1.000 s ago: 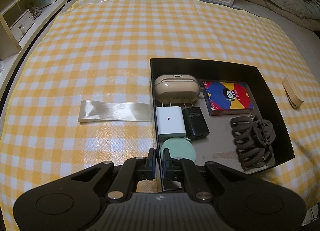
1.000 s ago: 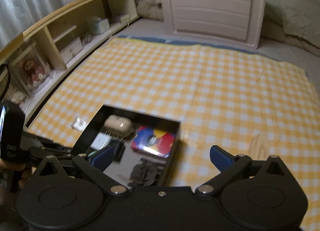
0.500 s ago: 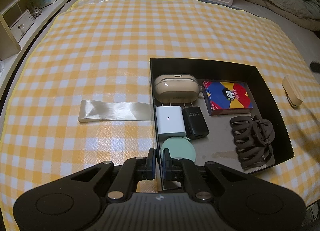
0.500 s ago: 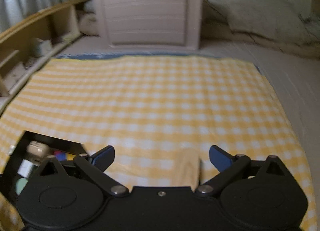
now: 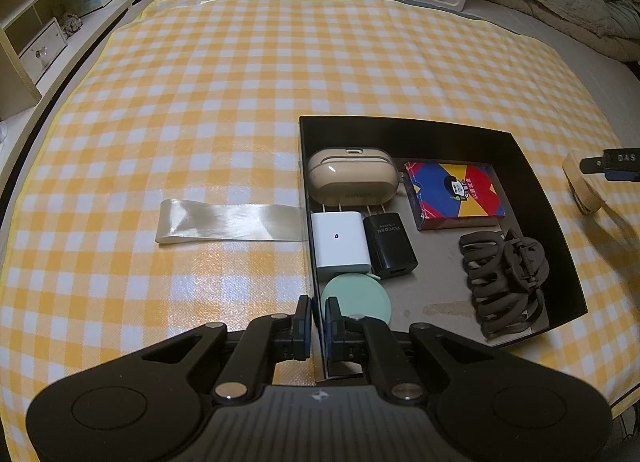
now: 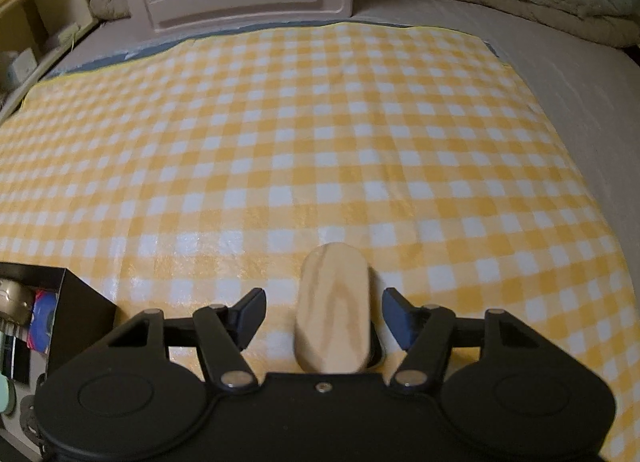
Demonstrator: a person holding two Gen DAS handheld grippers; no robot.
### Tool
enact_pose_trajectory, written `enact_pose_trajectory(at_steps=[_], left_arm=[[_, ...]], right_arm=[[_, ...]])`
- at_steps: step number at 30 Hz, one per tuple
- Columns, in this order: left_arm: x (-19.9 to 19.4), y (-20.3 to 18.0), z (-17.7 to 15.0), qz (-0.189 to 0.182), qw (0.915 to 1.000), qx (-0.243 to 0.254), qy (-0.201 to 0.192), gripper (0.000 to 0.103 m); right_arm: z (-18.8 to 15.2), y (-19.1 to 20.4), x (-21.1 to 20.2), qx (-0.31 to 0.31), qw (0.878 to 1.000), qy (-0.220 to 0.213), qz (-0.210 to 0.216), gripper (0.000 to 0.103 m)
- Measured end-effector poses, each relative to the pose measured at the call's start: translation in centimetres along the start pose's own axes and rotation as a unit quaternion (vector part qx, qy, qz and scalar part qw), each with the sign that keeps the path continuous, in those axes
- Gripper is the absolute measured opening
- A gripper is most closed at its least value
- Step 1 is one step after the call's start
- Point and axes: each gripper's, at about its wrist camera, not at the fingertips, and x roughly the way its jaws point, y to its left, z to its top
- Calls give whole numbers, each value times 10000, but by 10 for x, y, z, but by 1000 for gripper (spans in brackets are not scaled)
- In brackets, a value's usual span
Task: Organize rigid objects
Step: 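Move the right gripper to the wooden oval case and grasp it, then carry the wooden case into the black box and release it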
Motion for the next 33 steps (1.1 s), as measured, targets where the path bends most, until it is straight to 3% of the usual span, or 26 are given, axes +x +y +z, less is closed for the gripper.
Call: enact_pose_trajectory(at_steps=[3,6,10,16,28,33], left_arm=[[0,0,0,2,10000,0,1,6],[0,0,-1,-1,10000,-2,1,6],[0,0,0,-4,10000,-4,2,6],[0,0,-1,0,10000,-5,4,6],[0,0,0,-3,10000,-11,4,6],[1,-1,0,3,10000,-15,10,6]], right_arm=[[4,15,10,-228,9993,101,-262,65],[3,23,12,-315,9979,138,-549,57],[0,18,17,-318,9972,389,-548,44],[-12,9,9,-300,9979,175,-548,44],[11,26,-74,194,9964,-708,416,44],[9,51,-96,126,9934,-723,878,44]])
